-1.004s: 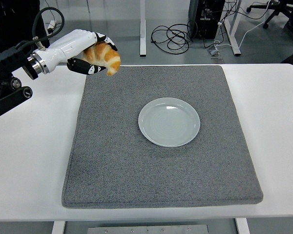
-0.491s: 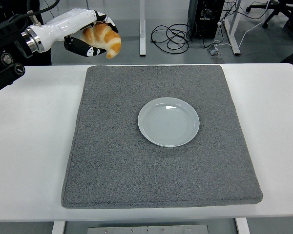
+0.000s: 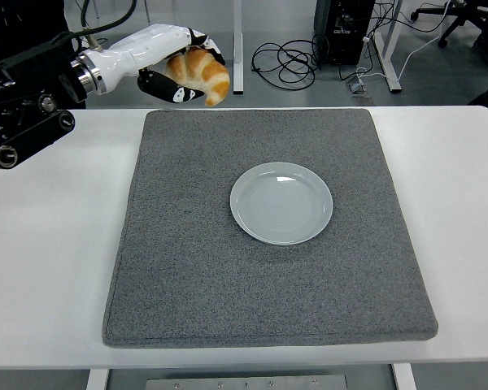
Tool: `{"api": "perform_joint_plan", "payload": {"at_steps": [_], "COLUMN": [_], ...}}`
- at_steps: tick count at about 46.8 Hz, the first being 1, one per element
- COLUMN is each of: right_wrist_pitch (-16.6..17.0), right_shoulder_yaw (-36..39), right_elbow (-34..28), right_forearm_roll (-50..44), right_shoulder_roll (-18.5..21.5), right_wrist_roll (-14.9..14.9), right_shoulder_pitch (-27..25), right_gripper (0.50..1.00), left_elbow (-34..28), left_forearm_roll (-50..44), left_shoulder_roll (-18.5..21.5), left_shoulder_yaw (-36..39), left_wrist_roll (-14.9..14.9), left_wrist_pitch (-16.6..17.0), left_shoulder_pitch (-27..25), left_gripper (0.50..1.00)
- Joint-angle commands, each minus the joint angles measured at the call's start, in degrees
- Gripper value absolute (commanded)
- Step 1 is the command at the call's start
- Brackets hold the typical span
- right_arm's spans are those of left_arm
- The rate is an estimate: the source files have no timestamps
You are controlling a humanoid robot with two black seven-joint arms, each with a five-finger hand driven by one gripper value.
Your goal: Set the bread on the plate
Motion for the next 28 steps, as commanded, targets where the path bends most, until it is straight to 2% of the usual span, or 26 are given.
{"api": "perform_joint_plan", "payload": {"at_steps": [1, 21, 28], "right_wrist_pitch": [0.0, 0.0, 0.0], "right_shoulder_yaw": [0.1, 0.1, 0.1], "right_elbow": [0.0, 0.0, 0.0], "right_forearm_roll": [0.0, 0.0, 0.0], "right_shoulder_roll": [0.0, 0.0, 0.0], "right_wrist_roll": [0.0, 0.0, 0.0], "right_shoulder_pitch": [0.0, 0.0, 0.0], "right_gripper": [1.000, 1.000, 1.000], "left_elbow": [1.3, 9.3, 10.3], "left_forearm_roll": [-0.3, -0.4, -0.4], "left_shoulder_roll": [-2.8, -19.7, -19.9], "left_shoulder_yaw": [2.0, 4.3, 4.2], "left_wrist_roll": [0.0, 0.0, 0.0], "left_wrist_pitch": [-0.1, -0.2, -0.9], "left_shoulder_pitch": [-1.5, -5.1, -6.1], "left_gripper": [0.500, 0.500, 0.500]}}
